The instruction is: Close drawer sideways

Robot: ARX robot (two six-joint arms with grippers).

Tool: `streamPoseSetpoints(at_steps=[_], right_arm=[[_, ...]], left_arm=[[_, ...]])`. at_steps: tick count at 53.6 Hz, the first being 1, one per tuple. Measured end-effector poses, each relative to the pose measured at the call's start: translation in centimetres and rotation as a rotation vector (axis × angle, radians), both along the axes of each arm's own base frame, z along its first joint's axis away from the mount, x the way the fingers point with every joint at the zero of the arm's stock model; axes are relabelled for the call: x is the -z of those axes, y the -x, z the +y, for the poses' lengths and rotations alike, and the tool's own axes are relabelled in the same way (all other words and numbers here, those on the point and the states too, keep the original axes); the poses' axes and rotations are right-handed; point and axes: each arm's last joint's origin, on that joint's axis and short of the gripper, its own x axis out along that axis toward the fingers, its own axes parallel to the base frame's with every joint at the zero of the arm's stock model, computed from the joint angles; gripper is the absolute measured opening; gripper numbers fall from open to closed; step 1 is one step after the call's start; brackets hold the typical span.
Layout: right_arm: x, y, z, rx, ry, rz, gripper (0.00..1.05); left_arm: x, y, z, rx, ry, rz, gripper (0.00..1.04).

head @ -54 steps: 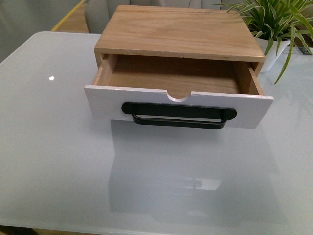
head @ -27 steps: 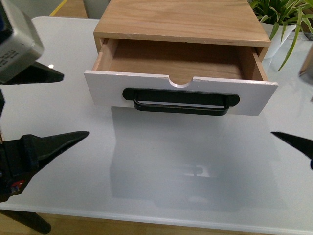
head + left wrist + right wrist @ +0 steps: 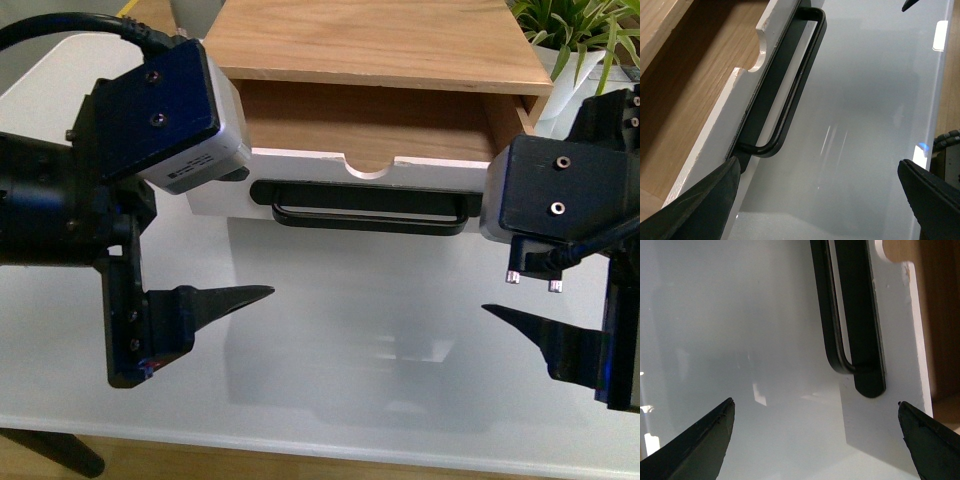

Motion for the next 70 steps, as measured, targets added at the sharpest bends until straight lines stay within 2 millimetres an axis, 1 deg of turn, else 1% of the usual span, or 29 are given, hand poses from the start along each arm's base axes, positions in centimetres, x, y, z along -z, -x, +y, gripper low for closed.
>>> streamPoseSetpoints(at_steps=[5,19,32,43,55,70], right_arm=[[0.3,-0.3,0.7,-0.033,-0.003,0.01,0.96],[1.3,-0.8,1.6,-0.072,0.008,0.036,0.96],[1.6,-1.4,2.0,-0.084,0.007,0.042,0.96],[2.0,-2.2,2.3,-0.095,0.012,0.042,0.96],[2.0,-2.6,2.7,-0.103,0.011,0.037,0.96],[2.4,-3.0,2.9,-0.105,0.013,0.046,0.96]], left_arm=[[0.4,-0.6,-0.4,0.012,-0.005,0.002,0.96],[1.1,-1.0,-1.5,0.065,-0.007,0.024,0.96],[1.5,-1.7,-2.1,0.08,-0.014,0.03,0.96],[2.2,-2.9,-2.9,0.076,-0.034,0.04,0.96],[2.0,-3.6,-3.5,0.084,-0.033,0.038,0.96],[2.4,-3.9,-4.0,0.093,-0.04,0.064,0.96]])
